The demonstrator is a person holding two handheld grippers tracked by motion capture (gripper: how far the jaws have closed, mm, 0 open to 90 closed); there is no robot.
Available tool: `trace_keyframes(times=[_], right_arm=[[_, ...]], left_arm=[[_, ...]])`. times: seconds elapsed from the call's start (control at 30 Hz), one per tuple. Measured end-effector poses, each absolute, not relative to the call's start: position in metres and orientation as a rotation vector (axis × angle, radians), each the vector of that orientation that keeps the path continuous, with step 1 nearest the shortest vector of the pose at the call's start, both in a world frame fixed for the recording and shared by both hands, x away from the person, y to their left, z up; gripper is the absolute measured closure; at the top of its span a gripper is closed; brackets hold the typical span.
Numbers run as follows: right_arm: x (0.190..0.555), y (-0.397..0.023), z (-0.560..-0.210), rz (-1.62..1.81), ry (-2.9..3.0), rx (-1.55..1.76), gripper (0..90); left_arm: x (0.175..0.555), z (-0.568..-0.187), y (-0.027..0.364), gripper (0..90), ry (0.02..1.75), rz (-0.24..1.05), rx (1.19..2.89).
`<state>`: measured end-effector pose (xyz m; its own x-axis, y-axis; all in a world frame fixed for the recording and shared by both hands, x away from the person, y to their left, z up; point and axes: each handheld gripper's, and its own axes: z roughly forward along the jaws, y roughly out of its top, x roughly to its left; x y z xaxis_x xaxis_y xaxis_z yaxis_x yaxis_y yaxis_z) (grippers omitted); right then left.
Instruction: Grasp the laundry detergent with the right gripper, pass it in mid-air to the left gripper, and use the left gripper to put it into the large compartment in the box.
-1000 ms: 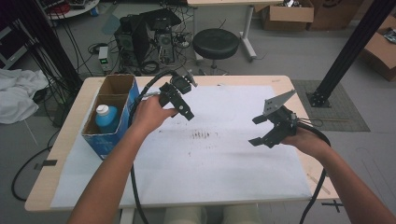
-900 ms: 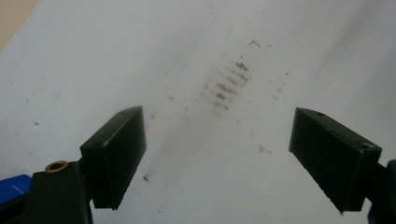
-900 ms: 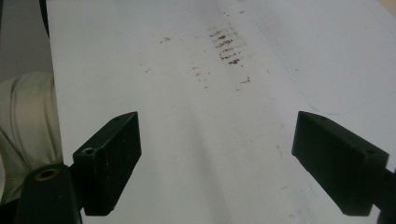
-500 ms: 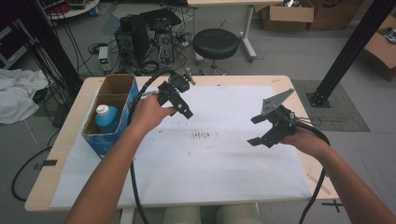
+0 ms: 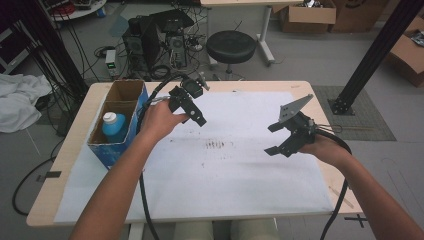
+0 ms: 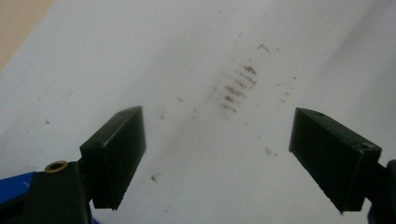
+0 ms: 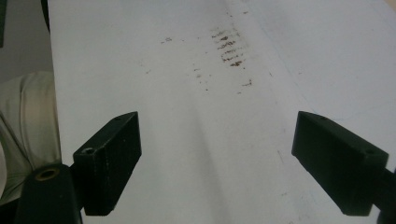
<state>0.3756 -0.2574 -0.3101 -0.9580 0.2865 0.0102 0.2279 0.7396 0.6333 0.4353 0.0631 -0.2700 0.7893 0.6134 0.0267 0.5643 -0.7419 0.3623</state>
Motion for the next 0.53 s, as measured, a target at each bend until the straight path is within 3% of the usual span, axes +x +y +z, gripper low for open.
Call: trace_keyframes(times=[0.53], right_arm=[[0.3744,-0.2558,-0.309,1.022,2.846,0.409,15.6]], left_arm=[[0.434,-0.2707,0.063,19.4,0.898,0.21,2.659]])
